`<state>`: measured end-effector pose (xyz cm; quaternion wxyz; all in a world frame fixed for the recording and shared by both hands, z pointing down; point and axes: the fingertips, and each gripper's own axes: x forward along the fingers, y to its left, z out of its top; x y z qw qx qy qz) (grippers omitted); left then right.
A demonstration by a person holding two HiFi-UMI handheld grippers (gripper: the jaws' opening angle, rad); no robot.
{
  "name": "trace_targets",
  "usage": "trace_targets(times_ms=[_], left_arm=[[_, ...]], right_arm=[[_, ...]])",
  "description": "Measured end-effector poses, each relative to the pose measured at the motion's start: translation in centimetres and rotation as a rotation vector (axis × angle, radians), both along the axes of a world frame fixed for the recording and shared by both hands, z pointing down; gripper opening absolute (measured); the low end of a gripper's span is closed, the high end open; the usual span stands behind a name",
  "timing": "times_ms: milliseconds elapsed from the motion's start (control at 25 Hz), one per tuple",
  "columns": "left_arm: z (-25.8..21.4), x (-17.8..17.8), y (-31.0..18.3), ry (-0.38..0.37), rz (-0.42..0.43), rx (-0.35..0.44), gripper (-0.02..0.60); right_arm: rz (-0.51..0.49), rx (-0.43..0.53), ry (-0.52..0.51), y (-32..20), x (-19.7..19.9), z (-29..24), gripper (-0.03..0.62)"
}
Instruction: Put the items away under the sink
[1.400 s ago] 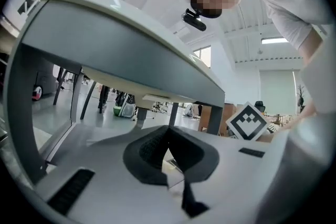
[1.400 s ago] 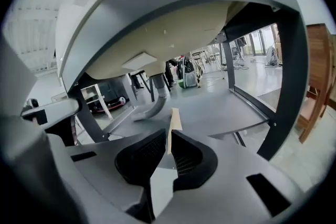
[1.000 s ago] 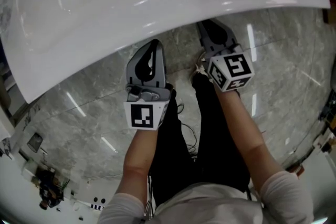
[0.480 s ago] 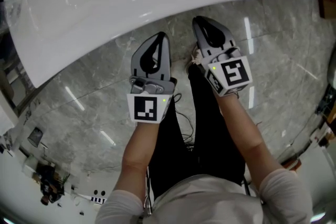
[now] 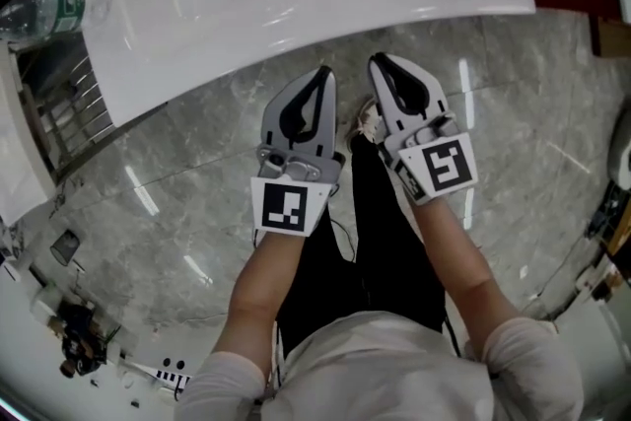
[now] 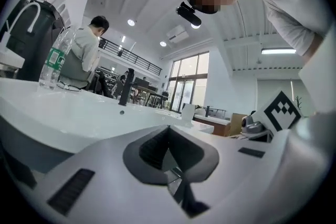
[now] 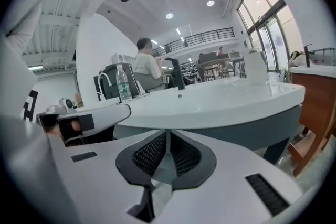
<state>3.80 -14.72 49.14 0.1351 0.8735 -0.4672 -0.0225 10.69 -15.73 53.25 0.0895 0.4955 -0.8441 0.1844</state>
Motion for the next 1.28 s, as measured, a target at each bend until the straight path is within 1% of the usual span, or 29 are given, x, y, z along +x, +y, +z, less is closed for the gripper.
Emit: trace_targets(times_ms=[80,200,320,480,640,800,1040,1280], left_arm=[[-1.7,-0.2,-0.7,0.002,-0.014,0.024,0.003],[-4.6,-0.3,-1.5,0.014,-0.048,0.061,0.003],[-7.8,-0.5,-1.5,0.004,-0.063,0.090,0.003],[-12.8,-2.2,-1.6,-0.003,-0.112,0.123,0.002],[-18.1,-3.7,-0.7,-0.010,-0.148,0.173,0.003],[-21.2,-4.1,0.9,-0.008,-0.150,0.190,0.003],[-24.5,-4.8,3.0,-0.009,-0.179,0.233,0.003],[-27.2,-6.9,3.2,-0.021,-0.231,0.272,0.003]], right_arm=[[-0.001,0.024,-0.021,-0.7,0.0,-2.2,0.049],[-0.019,0.084,-0.044,-1.8,0.3,-6.2,0.049],[-0.039,0.137,-0.061,-2.1,0.7,-10.9,0.049],[-0.075,0.218,-0.069,-2.1,0.3,-17.0,0.049],[-0.119,0.260,-0.080,-0.8,0.0,-21.4,0.049],[-0.156,0.277,-0.110,0.6,-0.7,-24.5,0.049],[-0.238,0.300,-0.115,2.3,-1.0,-27.4,0.049],[-0.242,0.307,-0.126,2.5,-0.1,-29.0,0.049]])
